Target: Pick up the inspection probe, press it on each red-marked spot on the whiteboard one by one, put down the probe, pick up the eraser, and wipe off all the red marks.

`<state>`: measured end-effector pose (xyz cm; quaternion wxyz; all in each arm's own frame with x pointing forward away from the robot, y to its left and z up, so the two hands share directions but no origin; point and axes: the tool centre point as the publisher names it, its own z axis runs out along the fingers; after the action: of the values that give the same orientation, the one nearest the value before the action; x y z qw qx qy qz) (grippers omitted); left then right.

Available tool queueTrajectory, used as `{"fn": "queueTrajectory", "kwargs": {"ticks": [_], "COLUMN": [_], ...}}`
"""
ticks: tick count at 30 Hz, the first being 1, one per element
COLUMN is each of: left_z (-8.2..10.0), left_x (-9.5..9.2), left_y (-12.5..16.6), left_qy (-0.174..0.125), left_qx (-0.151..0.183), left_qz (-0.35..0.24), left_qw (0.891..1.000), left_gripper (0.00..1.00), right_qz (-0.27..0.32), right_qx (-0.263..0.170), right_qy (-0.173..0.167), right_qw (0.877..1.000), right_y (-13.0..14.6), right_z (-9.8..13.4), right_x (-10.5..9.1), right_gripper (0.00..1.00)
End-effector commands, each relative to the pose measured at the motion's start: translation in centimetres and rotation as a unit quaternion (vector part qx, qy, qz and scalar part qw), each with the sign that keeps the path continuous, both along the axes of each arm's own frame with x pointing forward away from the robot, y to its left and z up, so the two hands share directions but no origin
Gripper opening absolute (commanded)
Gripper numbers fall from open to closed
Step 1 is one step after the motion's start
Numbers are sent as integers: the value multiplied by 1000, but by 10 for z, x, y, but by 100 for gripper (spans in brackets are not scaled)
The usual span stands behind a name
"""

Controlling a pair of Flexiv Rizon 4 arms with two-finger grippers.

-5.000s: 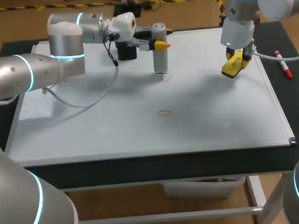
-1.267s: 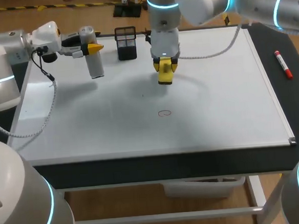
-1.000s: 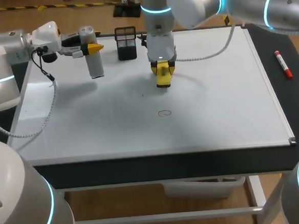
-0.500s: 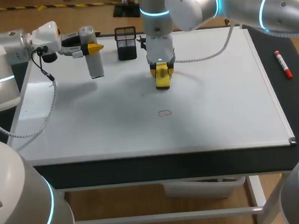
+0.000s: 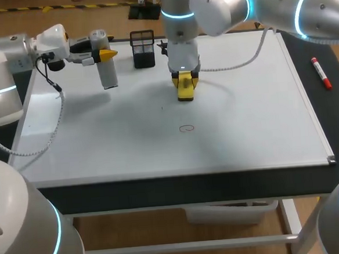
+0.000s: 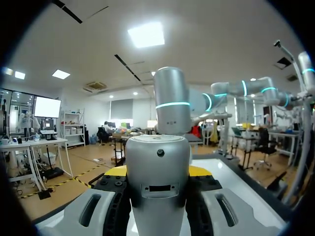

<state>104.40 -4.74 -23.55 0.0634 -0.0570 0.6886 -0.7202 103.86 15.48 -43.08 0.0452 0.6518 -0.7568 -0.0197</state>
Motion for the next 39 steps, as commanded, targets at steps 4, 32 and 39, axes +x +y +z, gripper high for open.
{"fn": "queueTrajectory", "kwargs": {"ticks": [4, 32, 39], "left_z": [1, 1, 1], "left_x": [-1, -1, -1], "left_y": [-1, -1, -1], "left_qy": [0, 0, 0], "left_qx": [1, 1, 1], "left_qz": [2, 2, 2], "left_qw": [1000, 1000, 1000], "left_gripper": [0, 0, 0], "right_qz": [-16, -67, -49], "right_qx": [-2, -10, -1], "right_qy": [-2, -7, -32], "right_qw": [1000, 998, 998], "right_y": [-15, -64, -51], "right_z": [-4, 3, 33], "right_x": [-2, -6, -4], "right_gripper": [0, 0, 0]}}
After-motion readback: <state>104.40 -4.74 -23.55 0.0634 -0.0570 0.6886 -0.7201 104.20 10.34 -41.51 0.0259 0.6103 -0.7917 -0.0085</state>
